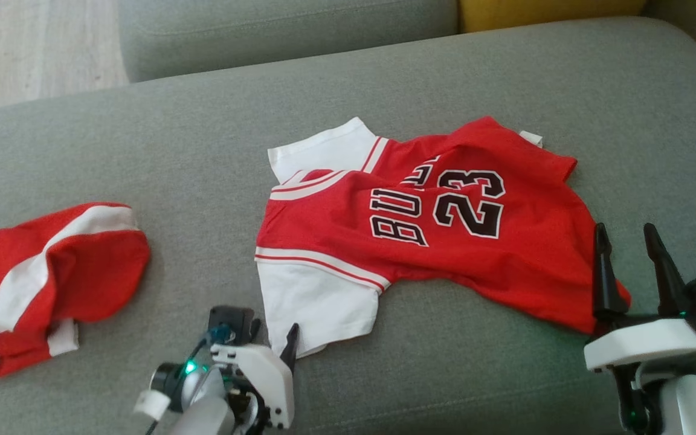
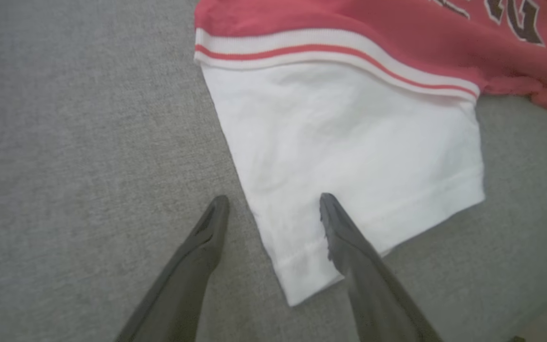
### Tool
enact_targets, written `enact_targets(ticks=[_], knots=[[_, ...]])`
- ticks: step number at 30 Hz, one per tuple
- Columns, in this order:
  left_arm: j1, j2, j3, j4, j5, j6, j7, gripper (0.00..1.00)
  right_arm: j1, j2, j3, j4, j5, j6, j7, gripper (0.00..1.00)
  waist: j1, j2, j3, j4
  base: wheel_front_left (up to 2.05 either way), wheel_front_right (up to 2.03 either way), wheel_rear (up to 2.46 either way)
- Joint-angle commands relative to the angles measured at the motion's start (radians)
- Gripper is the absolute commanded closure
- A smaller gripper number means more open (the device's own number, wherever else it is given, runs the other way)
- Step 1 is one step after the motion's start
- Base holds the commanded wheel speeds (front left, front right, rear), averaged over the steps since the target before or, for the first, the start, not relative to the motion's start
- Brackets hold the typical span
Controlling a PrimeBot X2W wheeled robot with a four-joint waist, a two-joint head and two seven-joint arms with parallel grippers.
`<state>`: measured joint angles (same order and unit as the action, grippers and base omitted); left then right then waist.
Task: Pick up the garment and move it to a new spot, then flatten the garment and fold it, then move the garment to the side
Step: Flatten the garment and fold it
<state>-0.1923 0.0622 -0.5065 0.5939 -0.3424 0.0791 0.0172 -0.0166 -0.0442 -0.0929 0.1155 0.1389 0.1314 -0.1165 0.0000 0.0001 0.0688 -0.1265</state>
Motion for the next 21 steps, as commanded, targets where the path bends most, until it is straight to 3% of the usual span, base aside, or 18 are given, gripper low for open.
enact_targets(ticks=[1, 7, 8, 9, 14, 21], knots=[[-0.051, 0.015, 0.023, -0.007, 0.007, 0.004, 0.014, 0.00, -0.055, -0.006, 0.025, -0.030, 0.006, -0.001, -0.014, 0.00, 0.0000, -0.0001, 0.007, -0.007, 0.00, 0.00, 0.00], [-0.068, 0.018, -0.001, 0.044, -0.005, -0.025, 0.085, 0.00, -0.067, -0.006, 0.019, -0.030, 0.011, -0.001, -0.030, 0.00, 0.0000, -0.0001, 0.021, -0.022, 0.00, 0.00, 0.00], [-0.070, 0.017, -0.004, 0.048, -0.009, -0.034, 0.093, 0.63, -0.069, -0.006, 0.018, -0.029, 0.012, -0.001, -0.032, 0.00, 0.0000, -0.0001, 0.022, -0.024, 0.00, 0.00, 0.00], [-0.072, 0.017, -0.005, 0.047, -0.015, -0.041, 0.093, 1.00, -0.070, -0.006, 0.016, -0.029, 0.012, -0.001, -0.034, 0.00, 0.0000, -0.0001, 0.023, -0.024, 0.00, 0.00, 0.00], [-0.085, 0.015, 0.014, 0.020, -0.035, -0.046, 0.039, 1.00, -0.071, -0.006, 0.003, -0.021, 0.010, -0.001, -0.038, 0.00, 0.0000, -0.0001, 0.022, -0.020, 0.00, 0.00, 0.00], [-0.102, 0.013, 0.077, -0.063, -0.064, -0.039, -0.166, 1.00, -0.061, -0.006, 0.002, 0.007, 0.020, -0.001, -0.013, 0.00, 0.0000, -0.0001, 0.008, -0.007, 0.00, 0.00, 0.00]])
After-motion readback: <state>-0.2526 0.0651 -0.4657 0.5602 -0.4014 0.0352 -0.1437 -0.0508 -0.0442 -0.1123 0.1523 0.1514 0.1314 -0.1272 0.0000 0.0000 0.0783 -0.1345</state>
